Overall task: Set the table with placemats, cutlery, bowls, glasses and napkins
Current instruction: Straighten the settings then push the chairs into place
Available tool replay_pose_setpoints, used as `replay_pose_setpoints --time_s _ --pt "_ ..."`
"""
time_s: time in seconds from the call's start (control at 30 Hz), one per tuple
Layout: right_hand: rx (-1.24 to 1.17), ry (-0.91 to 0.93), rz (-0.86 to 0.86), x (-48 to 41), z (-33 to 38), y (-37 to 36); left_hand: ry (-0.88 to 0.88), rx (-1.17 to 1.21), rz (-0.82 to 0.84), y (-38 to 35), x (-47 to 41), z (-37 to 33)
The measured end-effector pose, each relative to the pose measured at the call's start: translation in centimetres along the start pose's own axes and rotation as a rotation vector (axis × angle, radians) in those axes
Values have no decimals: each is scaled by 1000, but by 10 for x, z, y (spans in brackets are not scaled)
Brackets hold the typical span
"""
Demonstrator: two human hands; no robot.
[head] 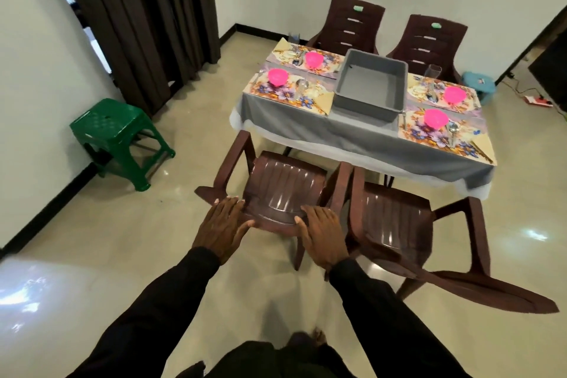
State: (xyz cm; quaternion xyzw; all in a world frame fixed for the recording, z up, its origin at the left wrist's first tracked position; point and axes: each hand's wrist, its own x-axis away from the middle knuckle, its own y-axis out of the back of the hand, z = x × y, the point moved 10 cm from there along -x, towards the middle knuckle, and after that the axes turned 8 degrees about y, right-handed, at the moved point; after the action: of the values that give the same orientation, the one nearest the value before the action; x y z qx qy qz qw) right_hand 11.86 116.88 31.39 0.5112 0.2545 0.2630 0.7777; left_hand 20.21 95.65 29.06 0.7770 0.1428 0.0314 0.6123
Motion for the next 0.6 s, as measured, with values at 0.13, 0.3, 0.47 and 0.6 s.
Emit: replay_pose_setpoints --time_s 0.13,0.3,0.47,0.6 --pt "16 55 56 -40 60 -28 25 -15 -35 23 1 48" --pt "-20 96 91 -100 110 -53 75 -51 13 30 -18 104" --pt "-28 103 156 -181 138 -95 102 -35 45 31 -63 166" --pt "-48 90 191 -245 157 -117 111 -24 61 35 -100 219"
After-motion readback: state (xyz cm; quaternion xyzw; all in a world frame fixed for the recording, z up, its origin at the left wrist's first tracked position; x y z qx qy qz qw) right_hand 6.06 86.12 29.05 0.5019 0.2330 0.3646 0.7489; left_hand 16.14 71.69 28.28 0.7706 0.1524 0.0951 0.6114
